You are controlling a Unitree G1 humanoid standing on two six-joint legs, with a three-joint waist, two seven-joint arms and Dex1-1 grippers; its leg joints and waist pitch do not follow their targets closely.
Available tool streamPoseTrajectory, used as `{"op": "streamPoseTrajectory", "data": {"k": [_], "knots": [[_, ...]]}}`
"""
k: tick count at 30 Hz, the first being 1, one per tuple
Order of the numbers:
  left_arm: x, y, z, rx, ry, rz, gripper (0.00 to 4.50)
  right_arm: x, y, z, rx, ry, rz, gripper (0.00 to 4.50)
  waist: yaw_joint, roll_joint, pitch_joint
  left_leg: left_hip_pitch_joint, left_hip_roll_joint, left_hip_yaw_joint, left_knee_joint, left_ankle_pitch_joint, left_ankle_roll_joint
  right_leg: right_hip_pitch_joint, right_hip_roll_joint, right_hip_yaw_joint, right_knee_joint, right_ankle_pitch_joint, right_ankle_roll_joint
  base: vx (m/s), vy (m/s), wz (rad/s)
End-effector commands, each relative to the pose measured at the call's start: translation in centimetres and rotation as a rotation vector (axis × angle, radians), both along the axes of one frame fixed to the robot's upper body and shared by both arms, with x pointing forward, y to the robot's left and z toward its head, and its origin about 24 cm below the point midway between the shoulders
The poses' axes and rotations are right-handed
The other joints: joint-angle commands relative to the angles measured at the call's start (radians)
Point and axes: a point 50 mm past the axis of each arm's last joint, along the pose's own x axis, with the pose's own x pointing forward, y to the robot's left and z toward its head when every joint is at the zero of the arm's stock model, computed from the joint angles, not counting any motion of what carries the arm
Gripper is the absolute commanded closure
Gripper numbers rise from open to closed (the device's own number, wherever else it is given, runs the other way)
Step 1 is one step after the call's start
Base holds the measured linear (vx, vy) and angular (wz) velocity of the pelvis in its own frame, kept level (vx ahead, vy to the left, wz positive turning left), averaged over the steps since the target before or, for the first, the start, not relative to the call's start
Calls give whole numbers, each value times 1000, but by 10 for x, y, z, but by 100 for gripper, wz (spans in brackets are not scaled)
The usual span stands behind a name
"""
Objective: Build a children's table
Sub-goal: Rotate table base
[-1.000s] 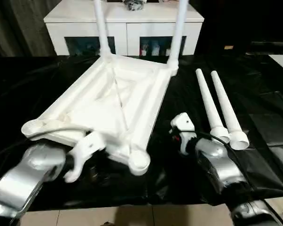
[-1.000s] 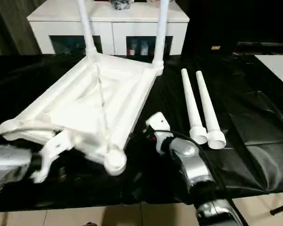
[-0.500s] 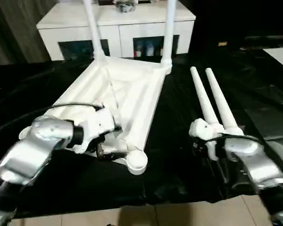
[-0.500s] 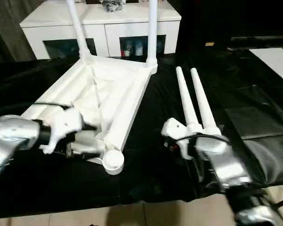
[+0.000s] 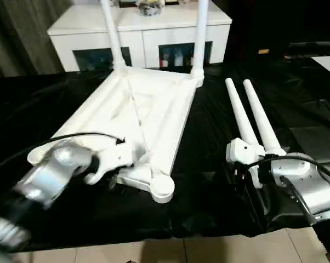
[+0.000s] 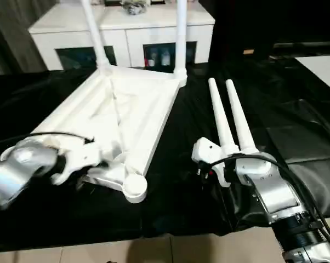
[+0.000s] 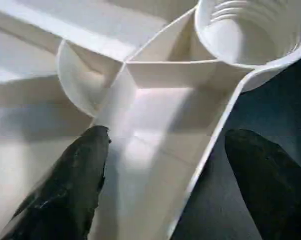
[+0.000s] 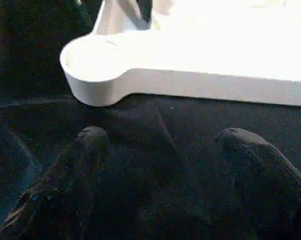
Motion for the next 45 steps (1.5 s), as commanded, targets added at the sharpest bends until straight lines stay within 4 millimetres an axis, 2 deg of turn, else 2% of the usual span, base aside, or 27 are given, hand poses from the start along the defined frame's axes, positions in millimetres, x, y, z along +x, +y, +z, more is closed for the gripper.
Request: {"op": "streamPoseTrajectory", "data": {"k": [1, 9, 10, 11, 14, 16, 17, 18, 20, 21, 23, 25, 26, 27, 29, 30, 31, 32, 34, 36, 38, 39, 40, 42, 43, 45], "knots": [[7, 2, 3, 28, -41, 27, 72, -2, 1, 2, 1, 2, 14, 63, 4, -3, -69, 16, 44, -17, -69, -212, 55, 53, -51, 39, -64, -111, -250, 0, 0, 0], [8, -1, -5, 52, -14, 31, 128, 0, 0, 3, -5, 4, 13, 63, 2, -3, -67, 17, 45, -18, -72, -241, 47, 50, -52, 39, -72, -181, -230, 0, 0, 0], [9, -2, -6, 52, -15, 29, 128, -1, 0, 4, -5, 9, 16, 63, 2, -1, -68, 17, 45, -18, -72, -242, 46, 50, -52, 39, -72, -175, -231, 0, 0, 0], [8, -2, -7, 55, -2, 32, 153, -2, 2, 4, 9, 23, 26, 63, 3, -2, -68, 18, 45, -18, -71, -238, 47, 50, -51, 39, -71, -163, -234, 0, 0, 0], [3, -2, -12, 87, 39, 14, 164, -8, 8, 5, 51, 76, 70, 63, 3, -2, -70, 15, 46, -18, -70, -218, 60, 52, -51, 38, -67, -126, -242, 0, 0, 0], [1, -1, -13, 92, 52, 10, 195, -11, 9, 5, 52, 89, 90, 63, 4, -4, -70, 13, 47, -19, -70, -207, 69, 53, -52, 38, -65, -115, -245, 0, 0, 0], [1, -1, -14, 92, 54, 13, 195, -13, 11, 4, 54, 98, 108, 63, 3, -15, -70, 13, 47, -17, -70, -200, 74, 53, -52, 37, -66, -113, -245, 0, 0, 0], [1, -1, -14, 91, 54, 20, 202, -14, 12, 4, 56, 101, 120, 63, 6, -9, -69, 13, 47, -18, -70, -196, 76, 52, -54, 38, -65, -120, -246, 0, 0, 0], [1, -1, -15, 91, 55, 25, 218, -14, 13, 4, 56, 101, 122, 63, 5, -7, -69, 15, 47, -17, -70, -209, 71, 49, -53, 38, -68, -141, -245, 0, 0, 0], [1, -3, -15, 68, 61, 36, 235, -12, 14, 5, 61, 87, 114, 63, 5, -2, -68, 16, 48, -18, -71, -218, 66, 48, -54, 39, -68, -150, -244, 0, 0, 0], [-1, -6, -16, 28, 75, 61, 250, -9, 14, 6, 70, 67, 92, 63, 5, 8, -66, 18, 47, -18, -74, -255, 46, 46, -53, 39, -72, -187, -237, 0, 0, 0], [-3, -7, -18, 12, 87, 80, 271, -9, 14, 7, 87, 72, 83, 63, 3, 2, -65, 19, 46, -18, -75, -269, 40, 47, -53, 39, -76, -198, -232, 0, 0, 0], [-4, -8, -18, 8, 91, 83, 278, -9, 14, 7, 92, 74, 84, 63, 3, 6, -66, 19, 46, -19, -76, -281, 37, 48, -54, 39, -77, -207, -228, 0, 0, 0], [-6, -10, -20, -9, 108, 96, 285, -11, 15, 9, 110, 84, 87, 63, 3, 3, -66, 17, 46, -20, -77, -277, 40, 51, -54, 38, -76, -208, -225, 0, 0, 0], [-14, -14, -26, -51, 149, 129, 304, -15, 16, 11, 149, 108, 101, 63, 4, 7, -68, 15, 47, -21, -76, -257, 44, 51, -54, 39, -74, -192, -223, 0, 0, 0], [-17, -17, -28, -79, 162, 163, 310, -16, 17, 13, 168, 112, 105, 63, 4, 0, -69, 12, 48, -22, -75, -237, 55, 53, -55, 38, -71, -166, -227, 0, 0, 0], [-17, -17, -29, -84, 163, 171, 322, -16, 17, 13, 172, 112, 105, 63, 3, -2, -70, 8, 47, -22, -74, -219, 65, 55, -55, 37, -70, -156, -229, 0, 0, 0], [-18, -19, -31, -93, 162, 197, 322, -15, 18, 15, 193, 109, 96, 63, 3, -10, -71, 8, 46, -20, -73, -214, 70, 54, -55, 36, -71, -159, -228, 0, 0, 0], [-17, -20, -32, -108, 149, 245, 337, -10, 18, 16, 209, 78, 61, 63, 0, -5, -71, 6, 45, -20, -71, -201, 78, 52, -56, 36, -71, -163, -228, 0, 0, 0], [-16, -21, -33, -119, 129, 293, 356, -2, 16, 15, 199, 22, -4, 63, -4, -7, -70, 8, 43, -18, -70, -204, 79, 49, -53, 36, -77, -197, -218, 0, 0, 0], [-13, -21, -35, -121, 105, 359, 366, 13, 11, 12, 183, -35, -149, 63, -12, -10, -65, 5, 40, -18, -73, -215, 66, 47, -51, 33, -81, -241, -210, 0, 0, 0], [-13, -21, -35, -121, 105, 359, 366, 13, 11, 12, 183, -35, -149, 63, -12, -11, -67, 9, 39, -18, -71, -219, 59, 46, -53, 34, -83, -269, -199, 0, 0, 0], [-10, -21, -36, -106, 82, 437, 369, 26, 3, 9, 172, -68, -304, 63, -13, -22, -64, 7, 38, -18, -72, -223, 58, 46, -53, 34, -85, -298, -189, 0, 0, 0], [-9, -20, -36, -101, 75, 470, 371, 31, -1, 9, 169, -76, -360, 63, -19, -18, -63, 5, 37, -19, -73, -224, 48, 49, -53, 32, -88, -334, -173, 0, 0, 0], [-7, -19, -36, -84, 51, 502, 372, 35, -4, 8, 162, -91, -417, 63, -22, -16, -63, 4, 36, -20, -73, -218, 48, 47, -51, 32, -89, -327, -169, 0, 0, 0], [-7, -18, -35, -72, 34, 521, 373, 38, -7, 8, 157, -100, -461, 63, -24, -15, -66, 0, 35, -21, -73, -213, 51, 52, -51, 31, -86, -305, -164, 0, 0, 0]]}}
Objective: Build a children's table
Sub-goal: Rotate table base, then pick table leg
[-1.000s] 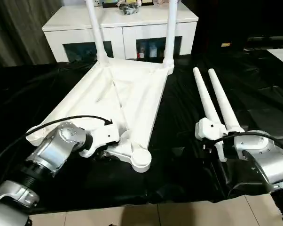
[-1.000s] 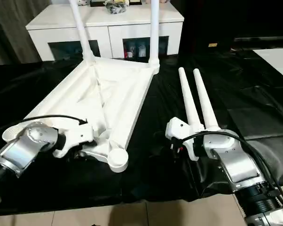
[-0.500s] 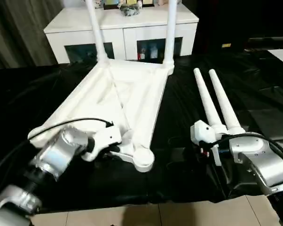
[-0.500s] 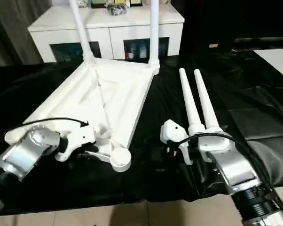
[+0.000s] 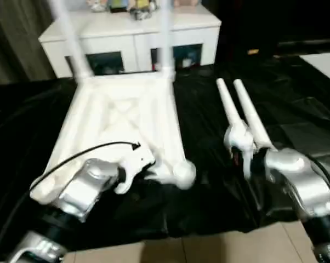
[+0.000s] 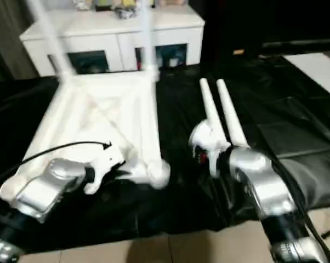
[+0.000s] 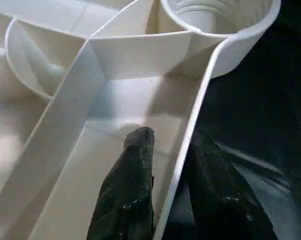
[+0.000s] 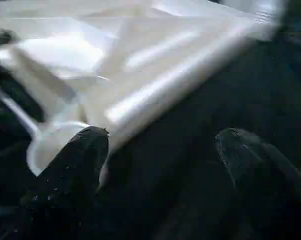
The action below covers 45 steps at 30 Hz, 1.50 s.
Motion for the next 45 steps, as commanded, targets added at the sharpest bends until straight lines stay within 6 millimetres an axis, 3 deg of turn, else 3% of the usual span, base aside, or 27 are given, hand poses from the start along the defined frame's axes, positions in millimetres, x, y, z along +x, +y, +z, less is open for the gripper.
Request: {"op": "streamPoseTrajectory", "data": {"k": [1, 2, 3, 7, 8, 10, 11, 13, 14, 15, 16, 17, 18, 19, 20, 21, 22, 24, 27, 28, 32, 33, 36, 45], "knots": [[2, 23, -6, 81, -9, 143, 373, 5, -4, 1, -9, -11, -73, 63, 9, -21, -58, -1, 34, -21, -73, -212, 53, 53, -50, 31, -84, -299, -170, 0, 0, 0], [4, 20, -4, 90, -46, 135, 373, 8, -8, -1, -27, -7, -144, 63, 6, 4, -59, 2, 33, -21, -71, -223, 51, 50, -47, 30, -86, -283, -171, 0, 0, 0], [4, 19, -4, 94, -56, 130, 375, 9, -9, -1, -33, -5, -163, 63, 4, -8, -63, 4, 32, -20, -69, -216, 52, 51, -45, 29, -86, -249, -180, 0, 0, 0], [6, 16, -3, 110, -73, 106, 377, 13, -16, -5, -45, 20, -273, 63, 6, -1, -69, 6, 31, -18, -63, -173, 67, 52, -43, 29, -79, -155, -213, 0, 0, 0], [9, 13, -1, 108, -94, 77, 377, 18, -20, -6, -47, 23, -337, 63, 8, 8, -68, 7, 32, -18, -62, -173, 70, 50, -43, 29, -78, -142, -221, 0, 0, 0], [10, 12, 0, 122, -110, 55, 377, 21, -21, -7, -46, 32, -372, 63, 5, 4, -67, 11, 31, -17, -64, -201, 64, 48, -41, 27, -80, -161, -224, 0, 0, 0], [12, 10, 2, 127, -123, 50, 377, 26, -23, -7, -33, 54, -419, 37, 5, 10, -65, 12, 31, -16, -65, -221, 57, 48, -42, 28, -81, -181, -222, 0, 0, 0], [13, 10, 3, 131, -130, 53, 377, 30, -23, -7, -23, 70, -449, 30, 2, 9, -63, 15, 31, -17, -69, -256, 42, 46, -42, 26, -84, -219, -219, 0, 0, 0], [15, 9, 6, 124, -134, 46, 309, 35, -24, -7, -23, 84, -480, 12, 3, 16, -63, 19, 32, -16, -67, -265, 34, 44, -43, 28, -84, -220, -216, 0, 0, 0], [17, 8, 11, 125, -137, 44, 309, 46, -25, -4, -46, 87, -540, 12, 0, 17, -63, 15, 32, -18, -69, -268, 26, 47, -42, 27, -82, -217, -217, 0, 0, 0], [17, 8, 12, 131, -144, 40, 310, 50, -25, -2, -57, 83, -560, 4, -6, 8, -65, 12, 30, -19, -69, -262, 20, 48, -42, 25, -79, -208, -227, 0, 0, 0], [18, 8, 14, 134, -154, 41, 304, 52, -25, -1, -60, 82, -572, 0, -4, 10, -65, 14, 30, -18, -67, -263, 20, 47, -42, 25, -79, -210, -228, 0, 0, 0], [21, 8, 19, 145, -191, 44, 290, 61, -25, 2, -87, 84, -618, 0, -4, 5, -64, 13, 29, -17, -65, -255, 23, 47, -46, 27, -78, -221, -232, 0, 0, 0], [24, 8, 24, 143, -218, 55, 273, 65, -27, 4, -135, 84, -657, 0, -6, -17, -63, 9, 28, -12, -63, -238, 30, 46, -44, 27, -83, -225, -230, 0, 0, 0], [25, 9, 26, 142, -225, 58, 268, 67, -27, 4, -149, 84, -667, 0, -3, -8, -64, 9, 27, -16, -62, -225, 29, 49, -48, 28, -74, -228, -235, 0, 0, 0], [26, 9, 29, 135, -237, 62, 268, 69, -29, 5, -176, 90, -693, 0, 1, 0, -64, 13, 28, -12, -60, -211, 30, 44, -47, 28, -78, -226, -232, 0, 0, 0], [26, 8, 36, 114, -246, 55, 268, 72, -31, 6, -194, 121, -727, 0, 1, -18, -63, 9, 30, -11, -61, -198, 34, 46, -47, 28, -78, -218, -233, 0, 0, 0], [25, 9, 45, 85, -255, 44, 268, 76, -27, 6, -143, 185, -730, 0, 6, -19, -65, 6, 31, -11, -58, -162, 47, 48, -49, 28, -70, -184, -247, 0, 0, 0], [24, 10, 48, 81, -260, 38, 268, 76, -26, 5, -138, 208, -729, 0, 8, -13, -64, 6, 33, -12, -59, -149, 56, 48, -46, 27, -62, -139, -258, 0, 0, 0], [23, 11, 53, 78, -266, 27, 268, 77, -24, 3, -170, 245, -726, 0, 8, -19, -64, 6, 34, -10, -58, -141, 62, 48, -45, 27, -61, -118, -260, 0, 0, 0], [22, 12, 60, 77, -271, 7, 268, 77, -22, -1, -174, 298, -732, 0, 13, -17, -65, 7, 33, -8, -55, -122, 73, 47, -46, 28, -55, -92, -285, 0, 0, 0], [21, 12, 62, 70, -271, -7, 268, 76, -20, -2, -158, 325, -726, 0, 13, -21, -64, 7, 34, -6, -55, -127, 75, 46, -47, 28, -56, -98, -284, 0, 0, 0], [18, 8, 73, 42, -271, -55, 268, 73, -21, -8, -192, 377, -729, 17, 21, -18, -61, 9, 37, -6, -56, -149, 58, 44, -48, 28, -56, -132, -285, 0, 0, 0], [7, 0, 87, -12, -244, -186, 270, 66, -25, -18, -196, 469, -759, 81, 30, -23, -59, 10, 37, -4, -59, -171, 27, 42, -46, 31, -53, -141, -274, 0, 0, 0]]}}
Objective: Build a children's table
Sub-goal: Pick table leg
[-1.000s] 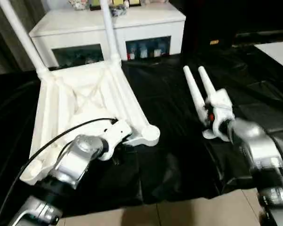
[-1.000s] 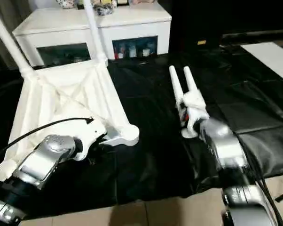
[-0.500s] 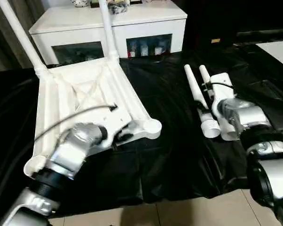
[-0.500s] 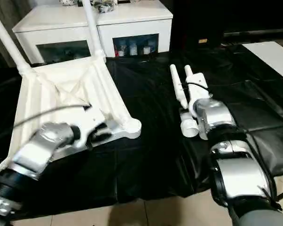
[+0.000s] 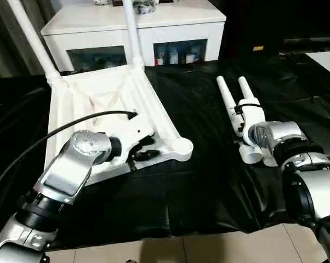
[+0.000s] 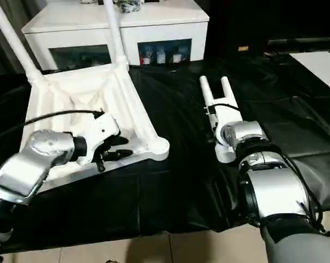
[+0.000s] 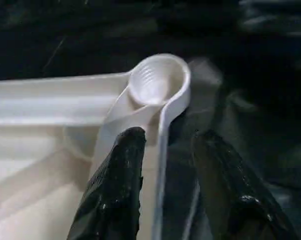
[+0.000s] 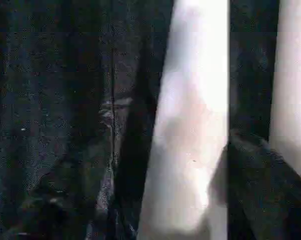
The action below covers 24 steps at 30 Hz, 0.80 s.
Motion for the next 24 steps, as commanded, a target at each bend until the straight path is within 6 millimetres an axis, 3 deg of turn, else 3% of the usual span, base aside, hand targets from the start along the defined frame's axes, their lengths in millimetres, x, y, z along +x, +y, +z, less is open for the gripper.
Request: {"op": "streamPoseTrajectory", "data": {"k": [1, 5, 6, 10, 17, 18, 22, 24], "knots": [[0, 1, 7, 8, -7, -25, 270, -5, -2, -7, 15, 56, -20, 100, 1, -16, -72, 17, 36, -5, -64, -174, 26, 50, -45, 32, -53, -151, -270, 0, 0, 0], [-2, 1, 10, 8, -5, -46, 270, -8, -4, -12, 37, 86, -34, 123, 1, -15, -71, 18, 37, -6, -66, -191, 12, 50, -45, 32, -54, -167, -261, 0, 0, 0], [-2, 1, 11, 4, -4, -48, 270, -9, -4, -13, 34, 91, -33, 146, -1, -23, -70, 17, 37, -5, -67, -195, 10, 49, -44, 32, -56, -168, -261, 0, 0, 0], [-1, 1, 15, 3, -29, -34, 270, -10, -4, -14, 32, 94, -38, 179, -1, -23, -70, 18, 38, -6, -68, -208, -3, 50, -45, 33, -54, -167, -259, 0, 0, 0], [15, 6, 23, -63, -89, 99, 270, -4, -3, -6, 104, 40, -79, 242, -2, -27, -71, 17, 35, -6, -66, -201, -4, 53, -44, 34, -54, -154, -258, 0, 0, 0], [20, 7, 26, -94, -103, 143, 242, -3, -2, -3, 131, 29, -83, 249, -1, -29, -72, 17, 34, -6, -64, -189, 2, 54, -46, 35, -54, -145, -259, 0, 0, 0], [30, 6, 34, -208, -116, 245, 235, 1, 0, 5, 210, -5, -81, 263, -2, -31, -74, 13, 33, -5, -62, -162, 17, 57, -45, 34, -51, -108, -268, 0, 0, 0], [33, 3, 37, -285, -111, 289, 195, 6, 2, 15, 292, -68, -72, 267, 0, -28, -78, 14, 33, -4, -58, -141, 32, 59, -44, 33, -48, -66, -282, 0, 0, 0]]}}
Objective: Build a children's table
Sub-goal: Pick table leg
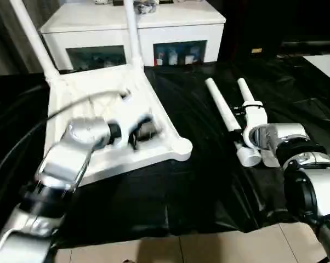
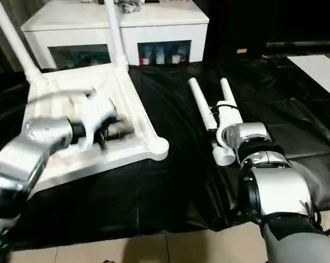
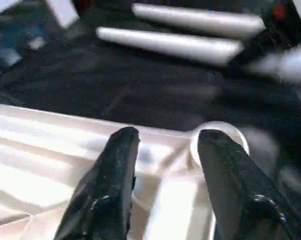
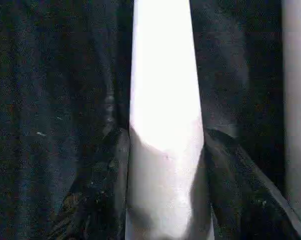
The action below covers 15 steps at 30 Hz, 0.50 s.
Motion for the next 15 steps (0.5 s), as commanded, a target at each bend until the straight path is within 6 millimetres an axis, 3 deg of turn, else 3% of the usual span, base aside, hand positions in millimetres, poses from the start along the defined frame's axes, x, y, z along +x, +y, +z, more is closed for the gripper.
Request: {"op": "streamPoseTrajectory", "data": {"k": [1, 4, 6, 7, 8, 11, 13, 14, 15], "knots": [[4, 1, 7, -67, -4, 44, 195, 9, 4, 19, 88, -100, 14, 267, 4, -12, -80, 12, 34, -5, -59, -123, 47, 61, -45, 31, -48, -47, -287, 0, 0, 0], [5, -6, 10, -150, 2, 49, 168, 14, 7, 31, 182, -198, 59, 268, 7, -14, -81, 9, 34, -3, -55, -108, 77, 62, -46, 30, -47, -32, -297, 0, 0, 0], [7, -15, 14, -254, 21, 47, 148, 17, 13, 47, 288, -374, 158, 268, 15, -18, -80, 9, 35, 1, -52, -99, 106, 61, -45, 30, -48, -20, -296, 0, 0, 0], [8, -20, 17, -313, 36, 42, 148, 15, 18, 56, 339, -470, 241, 268, 16, -17, -82, 9, 38, -1, -50, -96, 109, 61, -48, 31, -46, -13, -296, 0, 0, 0], [9, -24, 19, -352, 48, 42, 146, 12, 23, 61, 381, -519, 313, 268, 21, -23, -84, 8, 37, 0, -48, -77, 133, 62, -44, 29, -45, 14, -293, 0, 0, 0], [11, -32, 24, -437, 84, 36, 117, -1, 34, 68, 509, -567, 471, 268, 35, -22, -87, 4, 41, -5, -41, -19, 179, 57, -44, 27, -36, 52, -308, 0, 0, 0], [13, -38, 28, -513, 124, 17, 107, -15, 43, 70, 594, -599, 611, 268, 44, -20, -84, 7, 43, -4, -42, -42, 181, 54, -45, 28, -43, 6, -302, 0, 0, 0], [14, -42, 31, -555, 148, 2, 107, -22, 47, 67, 621, -599, 675, 268, 47, -23, -83, 7, 41, -2, -42, -62, 173, 56, -44, 28, -46, -26, -290, 0, 0, 0], [15, -44, 33, -582, 165, -6, 105, -26, 49, 64, 634, -597, 716, 268, 50, -20, -82, 9, 45, -6, -46, -81, 160, 52, -46, 27, -50, -67, -286, 0, 0, 0]]}}
